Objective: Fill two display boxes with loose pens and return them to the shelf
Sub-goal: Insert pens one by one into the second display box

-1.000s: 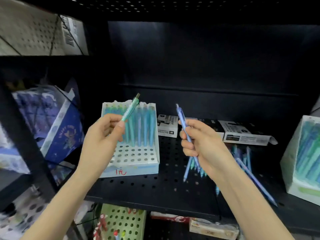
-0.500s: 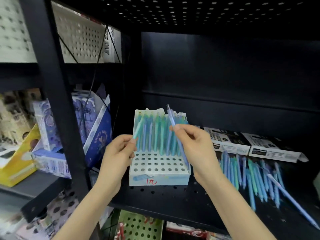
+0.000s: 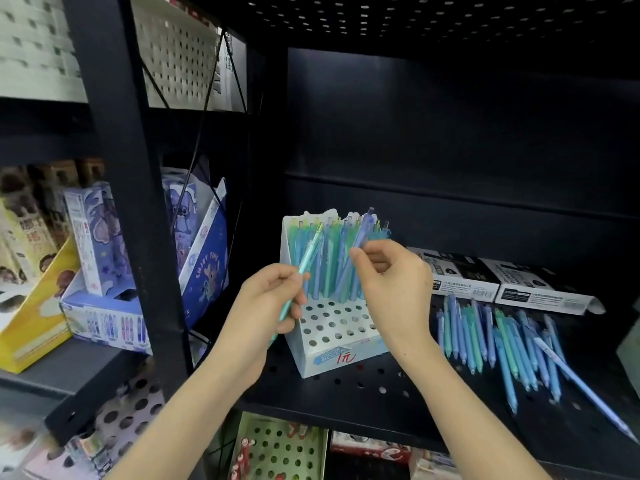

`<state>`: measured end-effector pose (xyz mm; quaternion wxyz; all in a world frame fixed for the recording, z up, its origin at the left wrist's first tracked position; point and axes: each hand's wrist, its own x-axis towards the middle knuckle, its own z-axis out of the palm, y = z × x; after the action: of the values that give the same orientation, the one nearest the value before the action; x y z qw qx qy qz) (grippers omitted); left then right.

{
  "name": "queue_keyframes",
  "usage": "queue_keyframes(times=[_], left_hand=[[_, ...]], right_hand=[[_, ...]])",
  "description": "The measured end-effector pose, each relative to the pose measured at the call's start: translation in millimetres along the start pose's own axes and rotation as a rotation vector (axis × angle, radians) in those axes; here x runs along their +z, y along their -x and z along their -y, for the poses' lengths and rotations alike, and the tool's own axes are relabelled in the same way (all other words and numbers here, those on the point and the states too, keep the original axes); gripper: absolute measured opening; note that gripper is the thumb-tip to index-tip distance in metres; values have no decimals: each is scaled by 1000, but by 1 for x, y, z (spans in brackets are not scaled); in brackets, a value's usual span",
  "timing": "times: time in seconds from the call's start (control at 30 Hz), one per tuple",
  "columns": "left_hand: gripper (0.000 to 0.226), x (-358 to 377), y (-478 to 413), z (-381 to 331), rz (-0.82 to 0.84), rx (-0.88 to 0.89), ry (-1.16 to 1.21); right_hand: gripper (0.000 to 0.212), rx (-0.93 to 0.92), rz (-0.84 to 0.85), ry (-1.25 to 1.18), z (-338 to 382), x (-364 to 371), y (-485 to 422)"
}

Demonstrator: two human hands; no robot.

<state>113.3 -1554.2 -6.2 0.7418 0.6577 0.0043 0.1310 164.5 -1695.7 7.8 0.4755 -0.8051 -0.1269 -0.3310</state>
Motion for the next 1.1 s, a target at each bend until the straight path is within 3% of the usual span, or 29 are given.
queue_keyframes(times=[0.4,0.57,0.73,1.1], left_hand=[[13,-4,1,-2,21,104,-115],[16,-6,-1,0,20,107,-129],[16,-4,-4,-1,-10,98,-80],[15,-7,-9,-8,-36,119,-66]], right_hand=[[24,128,240,315,-11,20,8],[14,114,116,225,-6,8,5],[30,-87,-68,215,5,12,-24],[13,-41,77,286,8,19,-39]])
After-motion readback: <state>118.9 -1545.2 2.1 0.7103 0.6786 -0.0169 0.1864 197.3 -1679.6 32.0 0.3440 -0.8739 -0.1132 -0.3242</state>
